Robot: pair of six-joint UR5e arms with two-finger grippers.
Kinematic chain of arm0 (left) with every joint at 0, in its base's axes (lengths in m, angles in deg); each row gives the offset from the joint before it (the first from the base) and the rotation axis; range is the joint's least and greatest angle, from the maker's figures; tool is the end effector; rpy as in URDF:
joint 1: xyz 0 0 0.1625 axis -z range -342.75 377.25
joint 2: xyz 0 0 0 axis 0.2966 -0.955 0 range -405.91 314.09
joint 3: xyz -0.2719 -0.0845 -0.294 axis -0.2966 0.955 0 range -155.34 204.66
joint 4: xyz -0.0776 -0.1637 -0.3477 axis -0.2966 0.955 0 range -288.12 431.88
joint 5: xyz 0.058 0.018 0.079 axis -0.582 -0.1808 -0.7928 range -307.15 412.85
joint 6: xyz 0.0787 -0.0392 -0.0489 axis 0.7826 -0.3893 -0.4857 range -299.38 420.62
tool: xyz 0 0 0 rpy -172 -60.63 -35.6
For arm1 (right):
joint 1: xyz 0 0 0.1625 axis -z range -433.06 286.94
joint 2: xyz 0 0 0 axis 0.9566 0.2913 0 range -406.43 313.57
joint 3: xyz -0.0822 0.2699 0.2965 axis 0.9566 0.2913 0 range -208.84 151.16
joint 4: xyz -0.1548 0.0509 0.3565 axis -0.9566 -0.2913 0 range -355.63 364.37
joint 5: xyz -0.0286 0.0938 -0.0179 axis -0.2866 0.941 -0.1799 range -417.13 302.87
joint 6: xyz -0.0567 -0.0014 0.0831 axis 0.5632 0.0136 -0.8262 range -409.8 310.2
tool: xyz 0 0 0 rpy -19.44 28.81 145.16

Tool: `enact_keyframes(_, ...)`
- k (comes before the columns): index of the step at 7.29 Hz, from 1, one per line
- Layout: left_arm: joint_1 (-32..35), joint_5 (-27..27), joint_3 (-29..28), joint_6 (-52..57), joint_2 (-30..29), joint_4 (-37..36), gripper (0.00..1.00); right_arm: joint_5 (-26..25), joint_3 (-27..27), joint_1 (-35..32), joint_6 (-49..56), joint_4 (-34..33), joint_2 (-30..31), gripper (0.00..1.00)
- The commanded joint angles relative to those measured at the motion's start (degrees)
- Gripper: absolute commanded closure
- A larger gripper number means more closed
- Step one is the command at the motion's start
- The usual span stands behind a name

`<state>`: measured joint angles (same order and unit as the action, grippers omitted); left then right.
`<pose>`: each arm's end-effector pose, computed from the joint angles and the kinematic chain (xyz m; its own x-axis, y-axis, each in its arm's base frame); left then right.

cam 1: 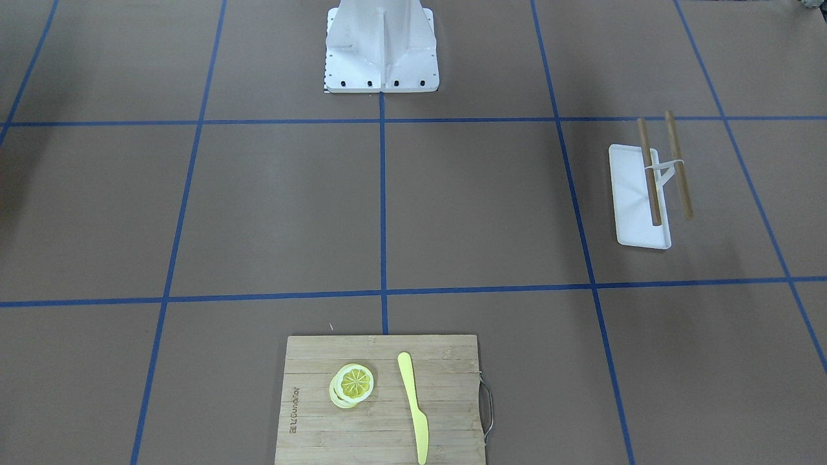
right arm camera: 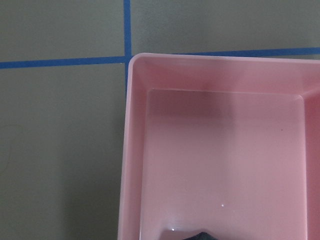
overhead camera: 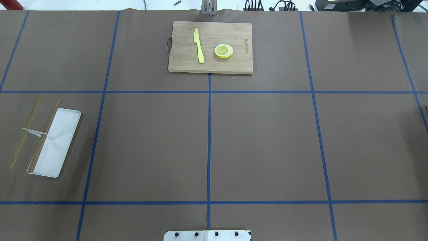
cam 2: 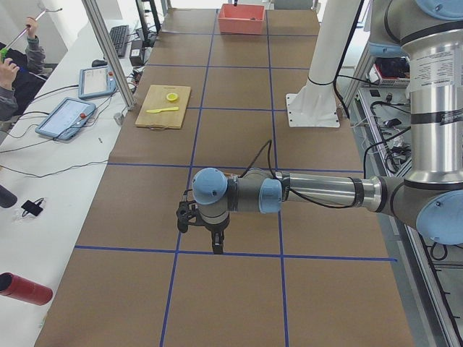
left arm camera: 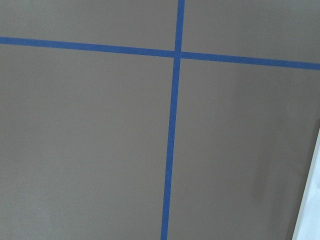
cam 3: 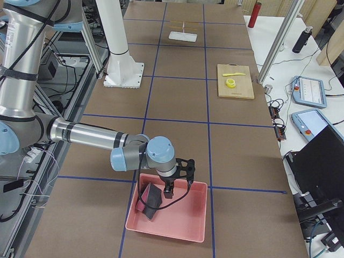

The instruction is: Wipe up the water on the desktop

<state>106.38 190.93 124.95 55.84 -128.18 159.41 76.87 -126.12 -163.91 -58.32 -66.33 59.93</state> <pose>-0.0522 -0.4138 0.6186 0.6669 -0.0720 -0.7417 0.0406 0.9974 -0.0604 0.0688 -0.3588 0.6669 0.7109 0.0343 0.7024 -0.1212 0.9898 0.0744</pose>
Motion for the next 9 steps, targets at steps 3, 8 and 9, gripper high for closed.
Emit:
enact_keyframes(3, 0.0, -0.01, -0.17, 0.03, 0.09, 0.09, 0.01, 0.12, 0.42, 1.9, 7.03, -0.23, -0.27, 0.0)
enact_keyframes(8, 0.0, -0.01, -0.26, 0.03, 0.09, 0.09, 0.01, -1.62, -0.27, -3.27, 20.28, -15.07, -6.77, 0.0)
enact_keyframes(9, 0.0, -0.01, -0.44, 0.12, 0.0, 0.18, 0.01, -3.64, -0.36, -3.19, 20.21, -15.25, -7.12, 0.0)
